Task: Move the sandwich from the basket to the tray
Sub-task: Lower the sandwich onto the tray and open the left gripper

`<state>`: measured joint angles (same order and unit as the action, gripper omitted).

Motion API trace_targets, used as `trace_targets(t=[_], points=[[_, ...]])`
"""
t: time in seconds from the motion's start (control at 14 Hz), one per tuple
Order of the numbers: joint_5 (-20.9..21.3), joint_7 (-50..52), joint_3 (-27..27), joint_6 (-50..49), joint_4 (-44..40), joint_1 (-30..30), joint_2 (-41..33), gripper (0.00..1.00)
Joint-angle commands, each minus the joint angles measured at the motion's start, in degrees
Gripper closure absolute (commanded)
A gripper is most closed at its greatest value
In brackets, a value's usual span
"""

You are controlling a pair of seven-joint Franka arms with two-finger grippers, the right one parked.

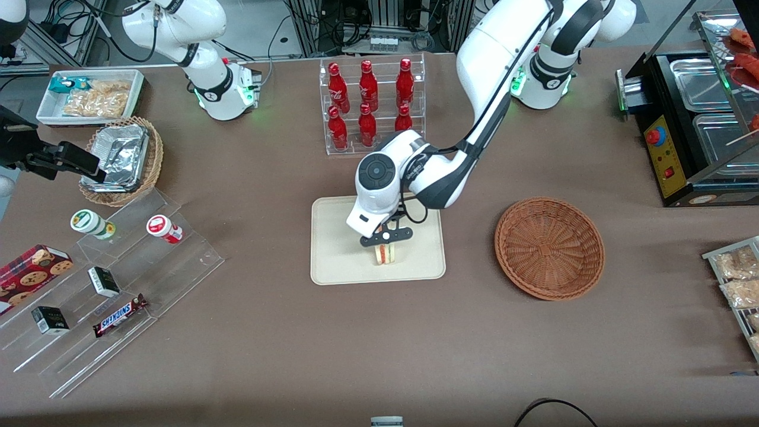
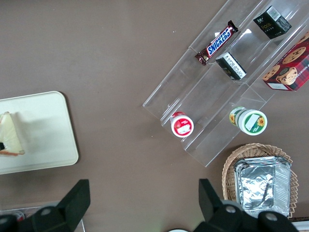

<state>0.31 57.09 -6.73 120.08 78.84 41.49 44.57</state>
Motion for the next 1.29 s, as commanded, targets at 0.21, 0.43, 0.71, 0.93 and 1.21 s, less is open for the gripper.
trace_targets(t=[0.21,0.43,0.71,0.93,1.21], points=[[-0.22,0.83,0.32,0.24,-2.2,0.96,2.27,0.72],[-0.22,1.45,0.32,0.94,-2.2,0.96,1.75,0.0],[-0.22,1.19,0.41,0.24,-2.29,0.35,-2.02,0.0],[-0.13,0.66,0.67,-4.04,-1.85,-0.01,-7.03,0.0],[-0.22,-4.18,0.76,-12.23,-1.59,-4.92,-12.84,0.0]])
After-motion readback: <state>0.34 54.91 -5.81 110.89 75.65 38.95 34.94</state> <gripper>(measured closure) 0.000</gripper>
